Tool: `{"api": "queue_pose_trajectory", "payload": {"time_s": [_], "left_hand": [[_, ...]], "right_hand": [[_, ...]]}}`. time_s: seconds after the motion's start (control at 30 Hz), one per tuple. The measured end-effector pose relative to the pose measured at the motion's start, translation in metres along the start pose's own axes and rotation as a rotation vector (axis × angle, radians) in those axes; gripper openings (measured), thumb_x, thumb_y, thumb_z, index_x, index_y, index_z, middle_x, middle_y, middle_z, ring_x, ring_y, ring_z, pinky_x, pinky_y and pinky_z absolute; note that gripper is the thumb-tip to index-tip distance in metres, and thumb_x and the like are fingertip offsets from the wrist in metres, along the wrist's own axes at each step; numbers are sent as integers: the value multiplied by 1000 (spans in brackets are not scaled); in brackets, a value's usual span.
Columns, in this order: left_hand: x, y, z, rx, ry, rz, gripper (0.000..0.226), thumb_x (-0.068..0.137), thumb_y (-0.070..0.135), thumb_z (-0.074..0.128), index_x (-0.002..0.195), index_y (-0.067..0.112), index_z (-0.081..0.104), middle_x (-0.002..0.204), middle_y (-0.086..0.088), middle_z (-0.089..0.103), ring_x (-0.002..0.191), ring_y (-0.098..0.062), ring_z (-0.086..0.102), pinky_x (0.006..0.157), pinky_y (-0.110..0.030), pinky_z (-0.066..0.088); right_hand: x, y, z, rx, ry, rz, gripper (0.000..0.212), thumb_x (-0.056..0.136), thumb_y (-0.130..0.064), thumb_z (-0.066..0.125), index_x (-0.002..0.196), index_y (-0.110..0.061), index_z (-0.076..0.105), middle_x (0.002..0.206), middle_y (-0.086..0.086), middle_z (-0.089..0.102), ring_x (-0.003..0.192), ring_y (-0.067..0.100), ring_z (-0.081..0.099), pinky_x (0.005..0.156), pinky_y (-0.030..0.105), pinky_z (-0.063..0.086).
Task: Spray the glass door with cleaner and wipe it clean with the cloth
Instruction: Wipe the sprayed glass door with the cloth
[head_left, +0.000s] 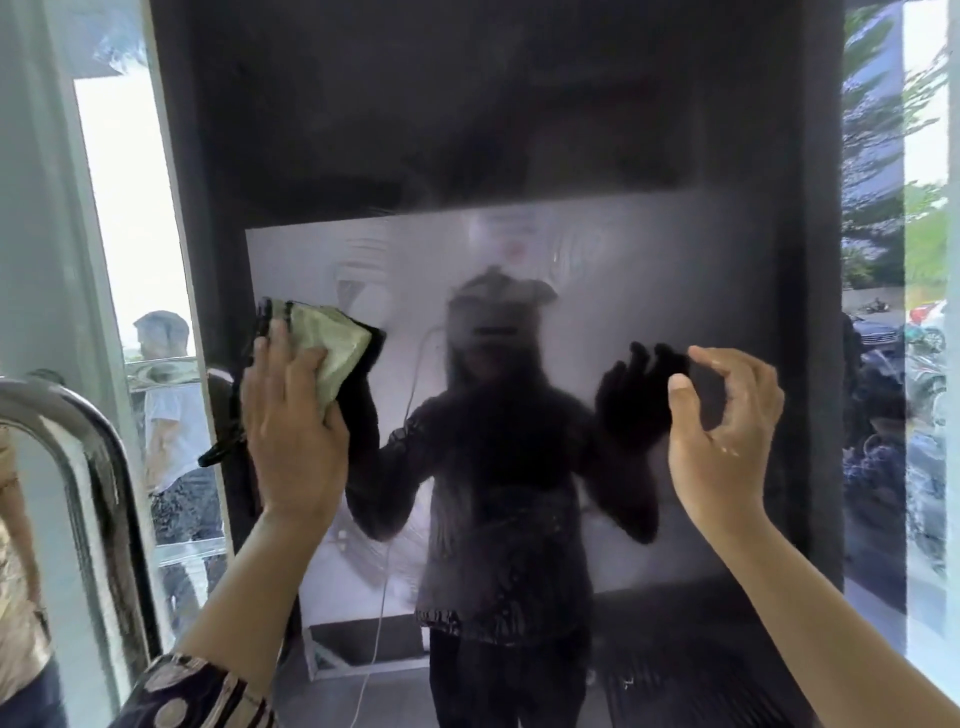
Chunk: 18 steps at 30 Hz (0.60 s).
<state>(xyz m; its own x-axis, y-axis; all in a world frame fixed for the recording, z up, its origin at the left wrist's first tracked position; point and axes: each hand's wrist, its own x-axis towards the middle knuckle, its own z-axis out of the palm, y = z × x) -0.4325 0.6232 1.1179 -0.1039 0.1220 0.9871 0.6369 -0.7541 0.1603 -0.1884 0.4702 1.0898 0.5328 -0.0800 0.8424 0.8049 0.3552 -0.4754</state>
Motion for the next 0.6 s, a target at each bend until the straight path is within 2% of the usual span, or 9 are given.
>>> {"api": "queue_pose_trajectory", "payload": {"time_s": [0.07, 0.17, 0.23, 0.3, 0.37, 0.5, 0.6], "left_hand": [[-11, 1, 5, -13, -118, 47, 51, 74, -12, 56, 123, -1, 46, 142, -22, 35, 133, -37, 27, 108, -52, 24], [-39, -6, 9, 138, -228, 274, 48, 86, 6, 45, 132, -3, 38, 139, -27, 36, 130, -36, 32, 109, -46, 24], [-55, -19, 7, 190, -264, 349, 48, 87, 13, 37, 132, -4, 37, 136, -28, 39, 127, -38, 36, 110, -40, 20], [-65, -33, 3, 198, -260, 361, 49, 86, 12, 36, 132, -5, 35, 136, -28, 39, 126, -38, 37, 110, -36, 16], [-72, -43, 2, 185, -200, 252, 50, 86, 10, 35, 133, -7, 32, 138, -29, 35, 128, -39, 35, 109, -40, 19], [-77, -35, 10, 149, -64, -106, 55, 90, 19, 34, 134, -13, 27, 139, -33, 30, 130, -44, 29, 108, -50, 22], [-88, -8, 24, 167, -99, -81, 56, 90, 23, 33, 133, -14, 29, 138, -35, 31, 128, -47, 30, 107, -50, 20]], "right_hand": [[-2, 4, -3, -18, 2, -21, 25, 83, -17, 52, 106, -8, 59, 111, 6, 49, 106, 13, 38, 101, 45, 33], [-6, 9, -7, -41, 5, -41, 26, 85, -20, 50, 107, -9, 58, 110, 0, 46, 108, 16, 38, 101, 50, 32], [-8, 13, -10, -70, 11, -61, 30, 85, -25, 47, 106, -7, 59, 111, 6, 49, 109, 23, 41, 102, 48, 31], [-11, 17, -11, -117, 16, -85, 33, 85, -27, 46, 106, -5, 59, 114, 14, 51, 111, 29, 42, 103, 37, 26], [-13, 24, -13, -191, 31, -98, 32, 85, -25, 47, 107, -5, 59, 119, 17, 50, 116, 31, 40, 103, 35, 20], [-14, 51, -22, -364, 66, -56, 36, 87, -18, 47, 120, -3, 52, 140, 20, 36, 134, 36, 23, 106, 50, 14], [-13, 77, -34, -433, 86, 3, 45, 89, -21, 42, 131, -4, 41, 148, 20, 23, 138, 36, 15, 109, 51, 12]]}}
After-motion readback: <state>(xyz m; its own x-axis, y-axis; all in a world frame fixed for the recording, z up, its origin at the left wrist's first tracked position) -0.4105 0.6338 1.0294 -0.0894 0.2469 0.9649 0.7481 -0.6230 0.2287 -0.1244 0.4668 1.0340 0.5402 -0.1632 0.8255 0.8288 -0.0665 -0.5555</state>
